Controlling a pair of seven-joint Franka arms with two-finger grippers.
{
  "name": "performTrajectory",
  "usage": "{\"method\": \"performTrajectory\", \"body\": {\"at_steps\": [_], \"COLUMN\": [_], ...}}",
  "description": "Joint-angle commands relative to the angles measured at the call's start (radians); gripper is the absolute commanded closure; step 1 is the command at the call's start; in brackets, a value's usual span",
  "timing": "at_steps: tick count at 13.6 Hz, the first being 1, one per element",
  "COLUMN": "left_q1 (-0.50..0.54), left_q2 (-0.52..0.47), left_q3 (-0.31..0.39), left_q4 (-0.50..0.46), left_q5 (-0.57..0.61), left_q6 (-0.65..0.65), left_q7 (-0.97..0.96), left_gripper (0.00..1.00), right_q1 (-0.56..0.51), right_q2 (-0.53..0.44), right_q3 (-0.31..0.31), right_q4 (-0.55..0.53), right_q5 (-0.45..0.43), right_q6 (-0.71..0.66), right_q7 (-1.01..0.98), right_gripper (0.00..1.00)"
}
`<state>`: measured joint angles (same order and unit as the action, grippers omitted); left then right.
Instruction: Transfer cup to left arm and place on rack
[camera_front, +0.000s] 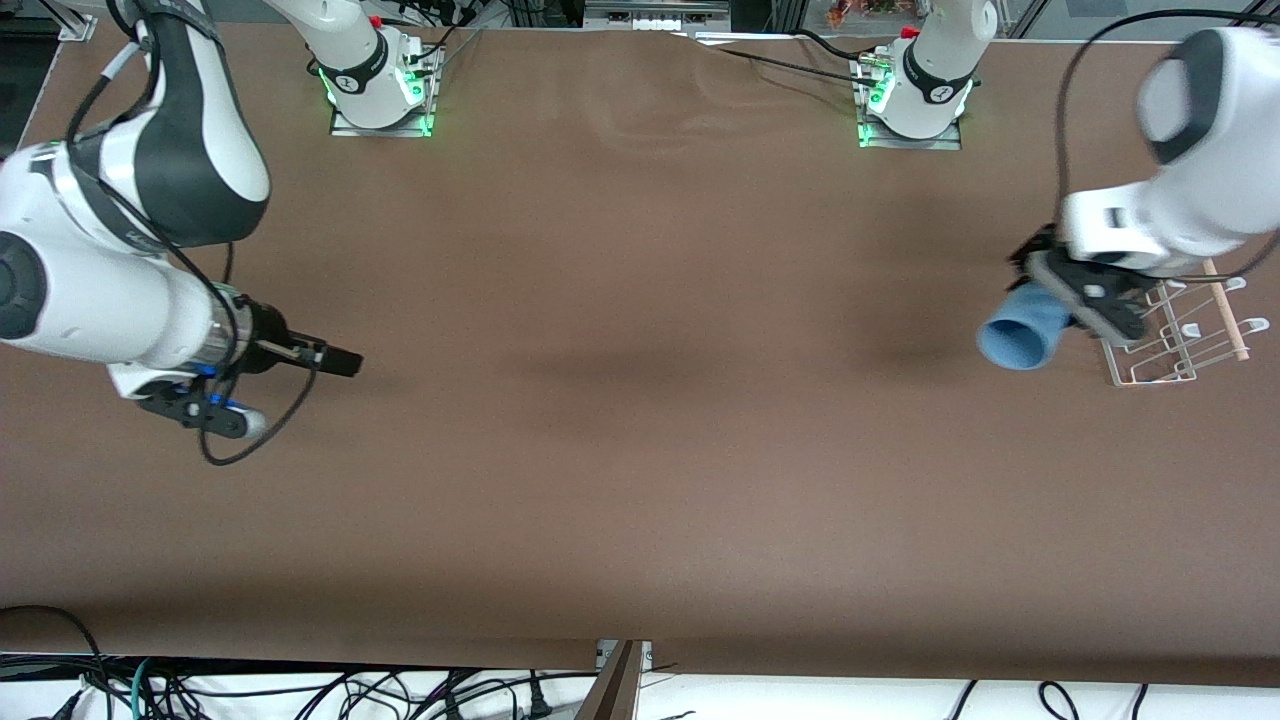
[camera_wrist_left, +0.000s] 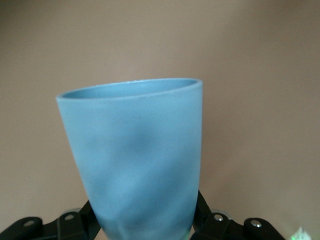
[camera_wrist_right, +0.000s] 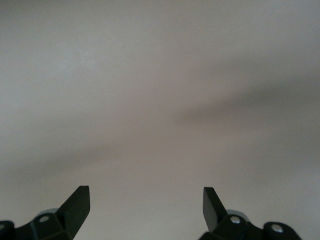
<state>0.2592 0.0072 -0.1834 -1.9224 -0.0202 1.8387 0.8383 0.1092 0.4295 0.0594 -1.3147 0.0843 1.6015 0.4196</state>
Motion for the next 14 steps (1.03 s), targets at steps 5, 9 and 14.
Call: {"method": "performTrajectory", "body": {"at_steps": [5, 9, 14], "left_q1": [0.204, 0.241, 0.224], "left_q2": [0.099, 0.160, 0.235], "left_q3": [0.030, 0.033, 0.022], "left_q4": [0.100, 0.100, 0.102], "left_q5": [0.379, 0.593, 0.773], "left_q6": [-0.237, -0.306, -0.540], "left_q7": [0.031, 0.021, -0.033], "left_gripper": [1.00, 1.00, 1.00], "right_q1": [-0.008, -0.051, -0.083], "right_q2": [-0.162, -0.277, -0.353], "right_q3": [-0.075, -0.075, -0.070], "right_q4": [-0.053, -0.141, -0.178], "right_q5": [-0.101, -0.100, -0.103], "right_q6": [-0.021, -0.006, -0.003], "right_q7": [-0.217, -0.212, -0.362], "right_gripper": [0.00, 0.00, 0.00]}}
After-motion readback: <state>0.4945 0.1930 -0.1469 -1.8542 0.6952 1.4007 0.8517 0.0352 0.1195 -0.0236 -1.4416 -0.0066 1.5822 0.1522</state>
